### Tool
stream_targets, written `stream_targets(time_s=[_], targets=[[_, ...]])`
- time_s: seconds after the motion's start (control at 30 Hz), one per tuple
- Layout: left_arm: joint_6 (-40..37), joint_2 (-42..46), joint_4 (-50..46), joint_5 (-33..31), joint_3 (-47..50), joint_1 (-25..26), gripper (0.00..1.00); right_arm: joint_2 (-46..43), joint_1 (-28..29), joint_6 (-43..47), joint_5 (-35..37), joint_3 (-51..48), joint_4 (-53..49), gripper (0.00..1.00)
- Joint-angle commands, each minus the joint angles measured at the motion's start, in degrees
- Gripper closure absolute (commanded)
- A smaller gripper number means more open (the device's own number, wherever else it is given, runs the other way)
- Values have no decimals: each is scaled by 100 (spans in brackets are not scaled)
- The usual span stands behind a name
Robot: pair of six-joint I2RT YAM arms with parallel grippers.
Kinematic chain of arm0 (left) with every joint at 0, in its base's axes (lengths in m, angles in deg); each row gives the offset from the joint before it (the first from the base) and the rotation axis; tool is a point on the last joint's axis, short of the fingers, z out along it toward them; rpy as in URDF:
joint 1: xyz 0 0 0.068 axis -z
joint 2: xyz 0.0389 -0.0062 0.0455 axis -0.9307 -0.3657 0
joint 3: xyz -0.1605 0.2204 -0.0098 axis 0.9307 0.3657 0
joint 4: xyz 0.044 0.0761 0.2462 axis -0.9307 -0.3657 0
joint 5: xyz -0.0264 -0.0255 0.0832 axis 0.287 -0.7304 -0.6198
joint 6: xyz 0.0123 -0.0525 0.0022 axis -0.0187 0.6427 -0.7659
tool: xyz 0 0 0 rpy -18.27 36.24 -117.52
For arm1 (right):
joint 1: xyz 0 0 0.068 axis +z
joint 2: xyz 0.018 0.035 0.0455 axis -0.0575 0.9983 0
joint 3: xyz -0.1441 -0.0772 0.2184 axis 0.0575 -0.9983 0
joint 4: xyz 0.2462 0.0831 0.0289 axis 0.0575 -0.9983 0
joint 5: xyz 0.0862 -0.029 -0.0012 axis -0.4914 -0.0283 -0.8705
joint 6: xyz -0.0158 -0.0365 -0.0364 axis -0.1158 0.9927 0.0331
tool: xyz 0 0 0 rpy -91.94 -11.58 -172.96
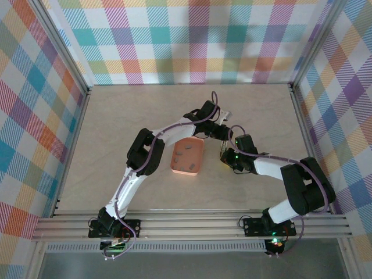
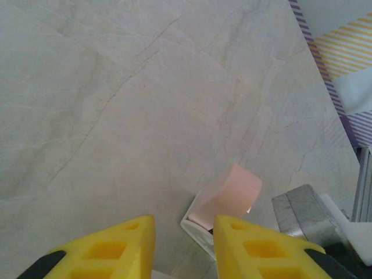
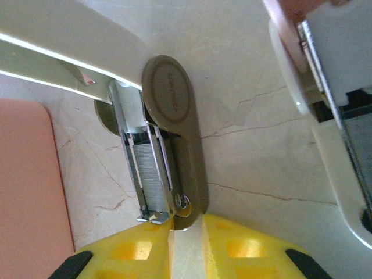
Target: Load the staples into the stapler
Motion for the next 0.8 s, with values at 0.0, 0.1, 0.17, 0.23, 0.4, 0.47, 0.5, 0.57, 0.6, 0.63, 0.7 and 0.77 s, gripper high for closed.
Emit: stream_targets(time_s=[0.0, 0.1, 0.17, 0.23, 0.4, 0.47, 0.5, 0.57, 0.6, 0.63, 0.7, 0.77], targets=[[-144, 172, 43, 236, 12, 14, 69, 123, 48, 130, 144, 80, 2, 80], [-201, 203, -13, 307, 48, 15, 72, 115, 44, 145, 185, 77, -25, 81], [-245, 217, -65, 374, 75, 17, 75, 106, 43, 163, 207, 77, -33, 81], [-271, 246, -116, 428, 116, 10, 77, 106, 43, 173, 217, 66, -34, 81], [-374, 393, -136, 474, 363, 20, 83, 25, 49, 207, 286, 51, -55, 81], [-429, 442, -181, 474, 438, 25, 83, -24, 48, 233, 303, 53, -90, 81], [-448, 451, -224, 485, 456, 21, 83, -61, 43, 234, 304, 50, -99, 81], [-500, 479, -313, 466, 533, 28, 83, -160, 47, 251, 286, 41, -136, 81], [-508, 503, -314, 445, 587, 41, 84, -230, 50, 252, 274, 37, -157, 81], [-517, 544, -305, 439, 656, 43, 84, -343, 44, 260, 249, 26, -186, 81], [-528, 616, -303, 417, 810, 43, 84, -562, 48, 286, 239, -1, -269, 81], [-543, 673, -293, 403, 933, 45, 84, -807, 43, 322, 294, -19, -423, 80]])
